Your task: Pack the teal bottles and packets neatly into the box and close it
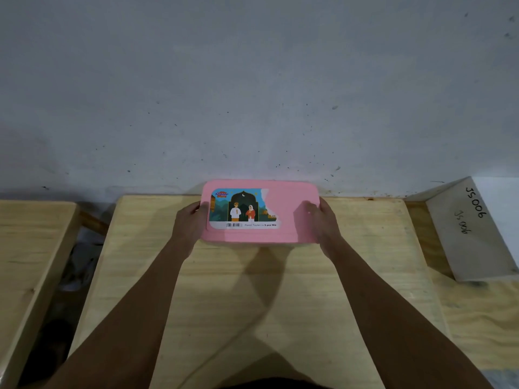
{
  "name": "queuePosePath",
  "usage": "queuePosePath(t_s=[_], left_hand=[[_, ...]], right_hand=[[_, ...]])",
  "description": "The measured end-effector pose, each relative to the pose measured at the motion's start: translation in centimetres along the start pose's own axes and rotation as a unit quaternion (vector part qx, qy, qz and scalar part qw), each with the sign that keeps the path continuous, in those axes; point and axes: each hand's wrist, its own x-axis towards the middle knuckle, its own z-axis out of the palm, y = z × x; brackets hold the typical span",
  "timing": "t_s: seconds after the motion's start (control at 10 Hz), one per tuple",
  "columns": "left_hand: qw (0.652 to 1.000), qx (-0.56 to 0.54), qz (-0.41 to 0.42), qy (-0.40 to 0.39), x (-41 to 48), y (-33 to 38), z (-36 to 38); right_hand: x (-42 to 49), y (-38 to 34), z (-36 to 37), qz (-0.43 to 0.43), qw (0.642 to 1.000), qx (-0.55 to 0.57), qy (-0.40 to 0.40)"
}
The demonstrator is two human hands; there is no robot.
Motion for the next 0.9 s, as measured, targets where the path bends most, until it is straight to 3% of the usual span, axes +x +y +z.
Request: queuePosePath(t_s=[0.3, 0.6, 0.8, 0.9], left_hand=[[1.000, -0.008, -0.010, 0.005, 0.5, -0.2, 0.3], [0.999, -0.039, -0.020, 0.009, 0.2, -0.4, 0.3], [0.999, 0.030, -0.010, 0.034, 0.0, 0.7, 0.5], [0.990, 0.123, 0.010, 0.062, 0.1, 1.4, -0.1]], right_hand=[[-0.7, -0.1, 1.2, -0.021, 0.995, -0.078, 0.065], [-0.8, 0.0, 1.4, -0.016, 0.988, -0.131, 0.080], [-1.9, -0.8, 2.2, -0.012, 0.964, -0.222, 0.145], [-2.8, -2.5, 2.2, -0.037, 0.953, -0.268, 0.134]])
